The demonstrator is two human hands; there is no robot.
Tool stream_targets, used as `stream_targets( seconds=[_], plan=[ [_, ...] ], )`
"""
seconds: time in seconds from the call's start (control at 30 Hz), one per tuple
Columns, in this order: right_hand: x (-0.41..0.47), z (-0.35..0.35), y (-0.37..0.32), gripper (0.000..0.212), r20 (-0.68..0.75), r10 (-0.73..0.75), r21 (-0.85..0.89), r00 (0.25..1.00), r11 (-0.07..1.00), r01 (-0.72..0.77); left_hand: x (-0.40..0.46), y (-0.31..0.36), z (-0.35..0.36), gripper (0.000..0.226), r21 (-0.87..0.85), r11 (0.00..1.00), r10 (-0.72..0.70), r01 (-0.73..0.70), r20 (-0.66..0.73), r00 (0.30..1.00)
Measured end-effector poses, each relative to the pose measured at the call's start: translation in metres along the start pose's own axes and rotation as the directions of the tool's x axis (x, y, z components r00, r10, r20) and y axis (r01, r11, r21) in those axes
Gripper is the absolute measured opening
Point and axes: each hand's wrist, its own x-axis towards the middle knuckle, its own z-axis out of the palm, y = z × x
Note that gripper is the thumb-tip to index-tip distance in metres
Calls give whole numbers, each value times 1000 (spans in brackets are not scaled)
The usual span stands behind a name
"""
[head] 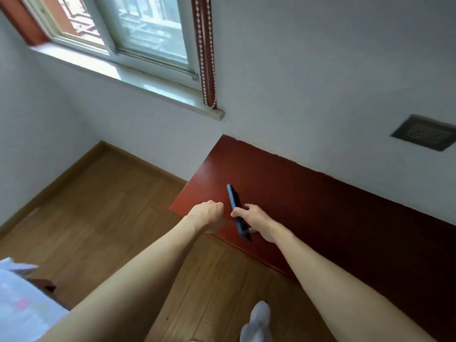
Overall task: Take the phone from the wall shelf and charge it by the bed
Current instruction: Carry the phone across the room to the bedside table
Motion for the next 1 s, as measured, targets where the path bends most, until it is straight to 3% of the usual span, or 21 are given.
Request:
stream_targets(
  seconds=[0.13,0.23,0.63,0.8,1.0],
  plan=[
    [-11,70,-52,34,226,-76,-75,971,993,95,-41,-65,-21,26,-66,995,-79,74,-80,994],
    [-9,124,-84,27,315,-101,-120,944,982,145,-78,-120,-30,30,-119,982,-159,146,-109,981],
    [40,349,-199,61,445,-163,-380,881,856,351,-179,-315,-47,36,-226,878,-458,421,-146,877],
    [90,430,-258,91,516,-199,-392,833,810,437,-187,-412,-52,35,-251,786,-604,565,-117,788],
    [148,529,-347,81,645,-245,-388,724,711,586,-181,-527,-84,47,-475,571,-790,669,-97,606]
  ],
)
